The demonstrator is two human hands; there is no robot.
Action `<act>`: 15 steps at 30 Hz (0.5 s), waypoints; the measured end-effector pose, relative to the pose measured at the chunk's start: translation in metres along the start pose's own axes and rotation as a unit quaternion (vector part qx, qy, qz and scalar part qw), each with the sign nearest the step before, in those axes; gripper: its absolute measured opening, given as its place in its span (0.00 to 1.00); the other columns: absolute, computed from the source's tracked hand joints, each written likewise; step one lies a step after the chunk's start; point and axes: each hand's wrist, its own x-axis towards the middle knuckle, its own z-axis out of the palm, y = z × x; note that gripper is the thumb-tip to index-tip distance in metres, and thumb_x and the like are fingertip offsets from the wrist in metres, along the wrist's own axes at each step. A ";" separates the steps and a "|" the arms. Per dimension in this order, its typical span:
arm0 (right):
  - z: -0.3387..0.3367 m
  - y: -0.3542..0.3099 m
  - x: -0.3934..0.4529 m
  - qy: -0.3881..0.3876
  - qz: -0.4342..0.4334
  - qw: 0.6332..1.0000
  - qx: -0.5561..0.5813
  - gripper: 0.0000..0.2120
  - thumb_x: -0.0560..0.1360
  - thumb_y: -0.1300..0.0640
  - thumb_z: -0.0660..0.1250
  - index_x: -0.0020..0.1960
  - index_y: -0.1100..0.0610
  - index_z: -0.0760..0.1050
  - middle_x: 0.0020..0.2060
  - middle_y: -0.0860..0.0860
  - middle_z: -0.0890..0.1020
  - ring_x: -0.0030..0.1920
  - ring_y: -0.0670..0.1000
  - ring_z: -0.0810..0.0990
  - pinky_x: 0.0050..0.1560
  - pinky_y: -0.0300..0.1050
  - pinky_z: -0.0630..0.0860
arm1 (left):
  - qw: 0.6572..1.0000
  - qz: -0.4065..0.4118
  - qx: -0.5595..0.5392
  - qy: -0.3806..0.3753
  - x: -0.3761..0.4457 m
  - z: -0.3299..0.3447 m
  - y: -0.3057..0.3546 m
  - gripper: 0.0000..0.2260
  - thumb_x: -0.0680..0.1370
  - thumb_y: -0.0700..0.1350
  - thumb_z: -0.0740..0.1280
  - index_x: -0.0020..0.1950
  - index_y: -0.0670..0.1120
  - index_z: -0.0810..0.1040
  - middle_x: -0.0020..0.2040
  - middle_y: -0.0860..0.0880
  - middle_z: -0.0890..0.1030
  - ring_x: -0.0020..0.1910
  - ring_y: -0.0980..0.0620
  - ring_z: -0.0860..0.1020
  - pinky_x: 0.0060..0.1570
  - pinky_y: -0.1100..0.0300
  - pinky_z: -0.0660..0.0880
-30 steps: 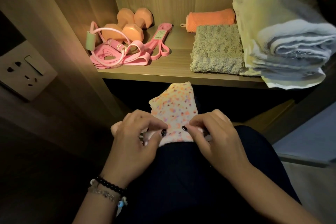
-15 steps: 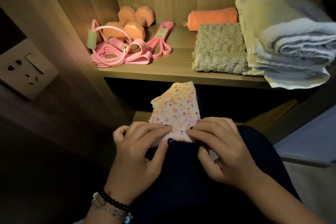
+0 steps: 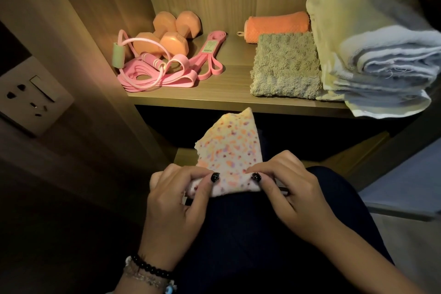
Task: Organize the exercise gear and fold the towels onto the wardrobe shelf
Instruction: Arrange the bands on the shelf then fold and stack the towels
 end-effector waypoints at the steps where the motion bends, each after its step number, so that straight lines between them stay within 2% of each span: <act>1: 0.001 0.000 -0.001 0.002 0.014 1.000 0.008 0.10 0.79 0.55 0.61 0.49 0.57 0.81 0.39 0.46 0.78 0.42 0.49 0.76 0.43 0.48 0.73 | 1.000 -0.012 -0.006 -0.003 0.000 0.001 -0.001 0.09 0.77 0.51 0.64 0.43 0.49 0.80 0.40 0.61 0.77 0.41 0.61 0.74 0.44 0.58 0.69; 5: 0.006 -0.004 -0.001 0.016 0.112 0.993 0.038 0.07 0.76 0.50 0.63 0.48 0.51 0.78 0.40 0.44 0.77 0.42 0.47 0.77 0.40 0.45 0.74 | 0.996 -0.085 -0.027 -0.017 0.002 0.005 -0.003 0.09 0.75 0.55 0.63 0.41 0.51 0.78 0.38 0.59 0.79 0.40 0.60 0.76 0.40 0.55 0.74; 7: 0.009 -0.006 0.001 0.024 0.144 0.988 0.040 0.07 0.74 0.48 0.62 0.46 0.49 0.76 0.40 0.44 0.77 0.42 0.47 0.77 0.38 0.42 0.73 | 0.993 -0.113 -0.028 -0.007 0.004 0.008 -0.002 0.09 0.73 0.56 0.62 0.39 0.52 0.76 0.38 0.59 0.79 0.39 0.60 0.76 0.39 0.57 0.71; 9: 0.011 -0.009 0.003 0.033 0.157 0.987 0.018 0.08 0.73 0.45 0.62 0.45 0.49 0.76 0.39 0.43 0.76 0.41 0.46 0.76 0.37 0.41 0.73 | 0.990 -0.137 -0.005 0.010 0.005 0.010 -0.002 0.09 0.72 0.57 0.62 0.38 0.53 0.75 0.36 0.59 0.78 0.39 0.61 0.74 0.43 0.57 0.67; 12: 0.011 -0.010 0.005 0.049 0.110 0.991 -0.053 0.08 0.75 0.49 0.64 0.46 0.53 0.76 0.40 0.43 0.75 0.41 0.45 0.74 0.39 0.39 0.72 | 0.988 -0.148 0.030 0.032 0.005 0.011 -0.004 0.06 0.71 0.57 0.63 0.41 0.56 0.74 0.37 0.59 0.75 0.44 0.60 0.73 0.51 0.57 0.61; 15: 0.009 -0.009 0.004 0.020 0.021 0.990 -0.137 0.04 0.75 0.61 0.66 0.50 0.59 0.78 0.45 0.49 0.76 0.45 0.50 0.74 0.45 0.46 0.73 | 0.995 -0.090 0.034 0.039 0.008 0.008 -0.007 0.04 0.72 0.48 0.66 0.45 0.55 0.75 0.47 0.58 0.75 0.51 0.56 0.72 0.51 0.54 0.64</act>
